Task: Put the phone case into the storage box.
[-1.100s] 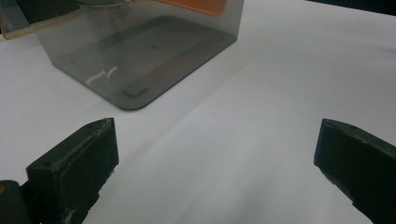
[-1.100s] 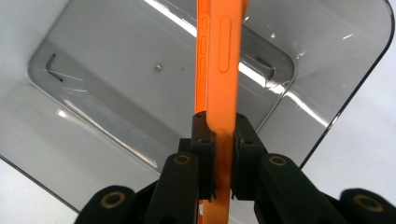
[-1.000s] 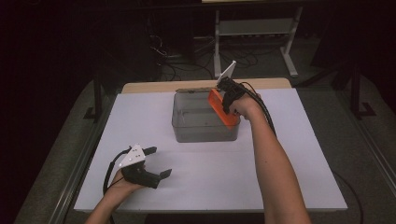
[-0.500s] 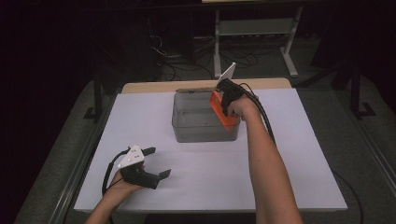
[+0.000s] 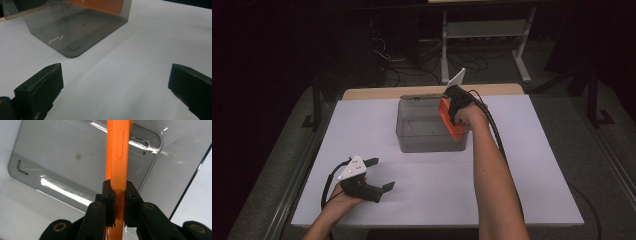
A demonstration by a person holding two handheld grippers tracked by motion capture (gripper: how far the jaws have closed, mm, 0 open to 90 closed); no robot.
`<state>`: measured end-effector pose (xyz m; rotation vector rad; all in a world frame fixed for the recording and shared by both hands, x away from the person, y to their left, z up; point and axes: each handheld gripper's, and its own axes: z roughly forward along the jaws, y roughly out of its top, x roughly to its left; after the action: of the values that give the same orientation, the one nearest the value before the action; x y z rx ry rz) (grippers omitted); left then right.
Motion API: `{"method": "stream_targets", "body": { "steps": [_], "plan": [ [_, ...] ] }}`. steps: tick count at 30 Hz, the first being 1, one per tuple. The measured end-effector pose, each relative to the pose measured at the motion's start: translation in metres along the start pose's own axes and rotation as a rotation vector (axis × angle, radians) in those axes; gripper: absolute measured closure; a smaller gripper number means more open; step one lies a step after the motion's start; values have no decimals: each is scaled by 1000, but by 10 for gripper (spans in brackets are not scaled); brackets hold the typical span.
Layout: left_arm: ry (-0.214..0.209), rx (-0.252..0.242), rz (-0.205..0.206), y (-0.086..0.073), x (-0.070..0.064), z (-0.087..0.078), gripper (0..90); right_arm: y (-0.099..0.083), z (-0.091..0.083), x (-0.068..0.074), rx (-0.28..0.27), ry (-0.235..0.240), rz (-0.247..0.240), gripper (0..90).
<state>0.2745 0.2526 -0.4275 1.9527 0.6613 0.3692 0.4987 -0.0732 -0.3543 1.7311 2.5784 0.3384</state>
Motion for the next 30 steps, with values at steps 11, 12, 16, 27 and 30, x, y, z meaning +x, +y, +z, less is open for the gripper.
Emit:
{"method": "stream_targets", "body": {
  "steps": [11,12,16,27,30],
  "plan": [
    [0,0,0,0,0,0,0,1,5,-2,18,-5,60,805],
    [0,0,0,0,0,0,0,1,5,-2,20,-5,66,805],
    [0,0,0,0,0,-1,0,1,6,-2,29,-5,87,804],
    [0,0,-1,0,0,-1,0,1,10,-3,51,-7,130,800],
    [-1,0,-1,0,0,-1,0,1,11,-4,57,-6,140,800]
  ]
}}
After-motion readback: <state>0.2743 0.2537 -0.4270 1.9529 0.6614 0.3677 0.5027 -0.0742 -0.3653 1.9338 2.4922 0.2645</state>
